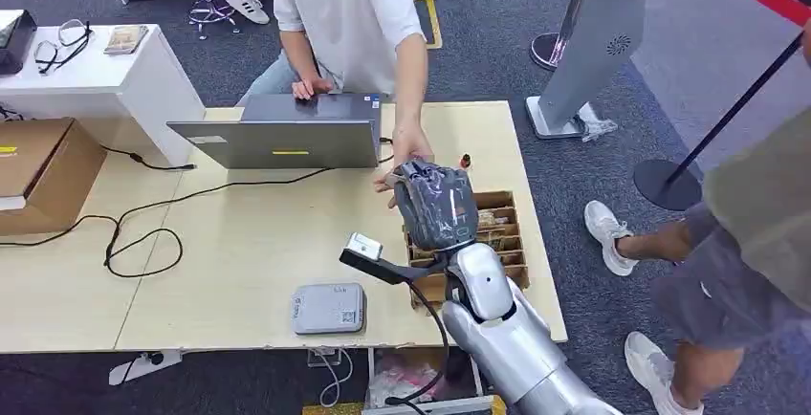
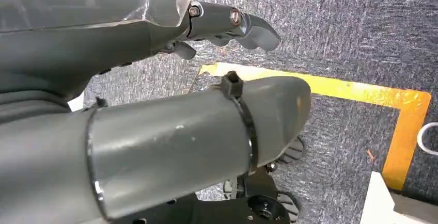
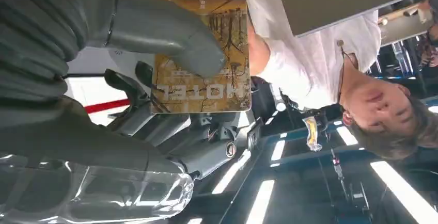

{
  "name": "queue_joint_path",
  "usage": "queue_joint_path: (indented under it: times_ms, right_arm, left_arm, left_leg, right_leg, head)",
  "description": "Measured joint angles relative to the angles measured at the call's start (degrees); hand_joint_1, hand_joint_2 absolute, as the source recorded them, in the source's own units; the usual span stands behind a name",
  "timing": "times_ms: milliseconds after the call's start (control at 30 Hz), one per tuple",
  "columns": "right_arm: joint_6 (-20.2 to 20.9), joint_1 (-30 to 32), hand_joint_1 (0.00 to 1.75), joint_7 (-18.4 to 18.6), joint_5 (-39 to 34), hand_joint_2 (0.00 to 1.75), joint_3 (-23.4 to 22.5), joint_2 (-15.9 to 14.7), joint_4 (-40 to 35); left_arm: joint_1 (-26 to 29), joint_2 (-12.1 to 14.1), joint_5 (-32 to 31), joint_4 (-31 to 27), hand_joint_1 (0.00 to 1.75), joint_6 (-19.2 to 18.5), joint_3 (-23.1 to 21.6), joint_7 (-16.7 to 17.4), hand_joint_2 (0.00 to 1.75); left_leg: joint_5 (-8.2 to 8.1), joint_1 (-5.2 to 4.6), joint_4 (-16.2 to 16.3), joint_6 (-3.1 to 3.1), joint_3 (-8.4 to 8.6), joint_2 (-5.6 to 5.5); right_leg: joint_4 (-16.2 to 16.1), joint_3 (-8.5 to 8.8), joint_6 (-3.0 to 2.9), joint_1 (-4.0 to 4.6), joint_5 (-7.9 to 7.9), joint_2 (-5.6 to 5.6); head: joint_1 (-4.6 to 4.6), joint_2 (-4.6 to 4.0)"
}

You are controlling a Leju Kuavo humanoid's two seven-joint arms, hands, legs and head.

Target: Pass the card to the sensor for recognition and then transmit it.

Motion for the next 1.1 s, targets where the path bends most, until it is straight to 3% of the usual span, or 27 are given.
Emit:
queue_joint_path:
  times_ms: [267, 467, 767, 1100]
  right_arm:
    - [0.3, 0.1, 1.75, -2.1, -4.2, 1.75, 0.3, 0.0, -0.9]
    - [3.4, 1.5, 1.75, -8.0, -13.8, 1.75, 1.1, 0.0, -6.4]
    - [15.0, 4.1, 1.75, -14.2, -29.6, 1.75, 5.0, -0.4, -14.4]
    - [30.4, 3.5, 1.75, -18.0, -50.4, 1.75, 7.6, 2.0, -8.1]
  left_arm:
    - [0.0, 0.0, -0.2, 0.0, 0.0, -0.1, 0.0, 0.0, 0.0]
    - [0.0, 0.0, -0.2, 0.0, 0.0, -0.1, 0.2, 0.1, 0.0]
    - [0.0, 0.0, -0.2, 0.0, 0.0, -0.1, 0.4, 0.2, 0.0]
    - [-0.1, 0.0, 0.2, 0.0, 0.0, -0.1, 1.1, 1.3, 0.0]
  left_leg:
    - [0.0, 0.0, 0.0, 0.0, 0.0, 0.0]
    - [0.0, 0.0, 0.0, 0.0, 0.0, 0.01]
    - [0.0, 0.0, 0.0, 0.0, -0.01, 0.01]
    - [0.0, 0.01, 0.0, 0.0, -0.01, 0.0]
  right_leg:
    - [0.0, 0.0, 0.0, 0.0, 0.0, 0.0]
    - [0.0, -0.02, 0.0, 0.01, 0.0, 0.01]
    - [0.0, -0.01, 0.0, 0.01, -0.01, 0.0]
    - [0.0, -0.01, 0.0, 0.01, 0.0, 0.0]
  head:
    - [0.0, 0.0]
    - [0.0, 0.0]
    - [0.0, 0.0]
    - [0.0, 0.0]
